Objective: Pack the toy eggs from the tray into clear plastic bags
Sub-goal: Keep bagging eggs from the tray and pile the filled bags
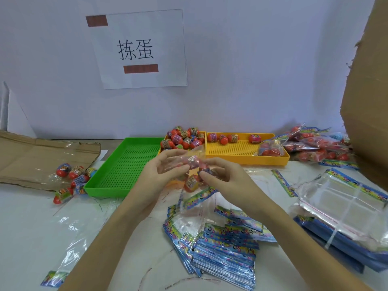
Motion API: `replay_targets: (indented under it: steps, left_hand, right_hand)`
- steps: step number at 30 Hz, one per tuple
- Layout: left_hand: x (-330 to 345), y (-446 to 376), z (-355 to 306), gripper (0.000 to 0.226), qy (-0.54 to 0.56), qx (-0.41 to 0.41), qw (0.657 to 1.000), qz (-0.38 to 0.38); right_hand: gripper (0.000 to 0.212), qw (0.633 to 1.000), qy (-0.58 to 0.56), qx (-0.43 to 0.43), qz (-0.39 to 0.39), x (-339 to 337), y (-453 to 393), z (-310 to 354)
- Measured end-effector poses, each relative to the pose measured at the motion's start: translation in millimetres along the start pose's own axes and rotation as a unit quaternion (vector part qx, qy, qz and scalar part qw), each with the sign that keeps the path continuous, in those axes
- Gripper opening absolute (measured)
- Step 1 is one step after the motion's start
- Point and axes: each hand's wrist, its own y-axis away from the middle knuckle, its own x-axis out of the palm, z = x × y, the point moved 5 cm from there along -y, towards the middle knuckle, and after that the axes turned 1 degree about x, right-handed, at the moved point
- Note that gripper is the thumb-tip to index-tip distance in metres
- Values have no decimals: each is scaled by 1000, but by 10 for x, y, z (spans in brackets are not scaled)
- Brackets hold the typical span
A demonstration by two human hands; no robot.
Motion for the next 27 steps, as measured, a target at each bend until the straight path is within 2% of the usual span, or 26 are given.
replay_targets:
  steps: [3, 7, 10, 12, 14, 19, 22, 27]
  left_hand:
    - [0, 30, -20, 32, -34, -11, 999, 11]
    - [-11, 39, -13, 18, -80, -4, 997, -17]
    - [-3, 46, -10, 21, -77, 0, 997, -20]
    - [15, 46, -12, 22, -85, 6, 996, -26]
    - [32, 43, -11, 21, -90, 12, 995, -29]
    - [38, 35, 11, 28, -20, -11, 999, -32]
    - [12, 35, 22, 25, 39, -25, 997, -63]
    - [-84, 44, 0, 27, 54, -26, 990, -125]
  right_hand:
    - [23, 998, 61, -6, 33, -9, 16, -4]
    - [18, 996, 68, -12, 58, 63, 14, -1]
    - [19, 998, 50, -42, -14, 69, 8, 31]
    - [13, 993, 49, -63, -90, 36, 15, 25]
    - [8, 990, 15, -55, -130, 14, 24, -12]
    - [6, 990, -39, -26, -131, 20, 11, -41]
    - [7, 989, -51, -32, -136, -2, 9, -25]
    - [11, 986, -23, -29, -161, -90, 5, -31]
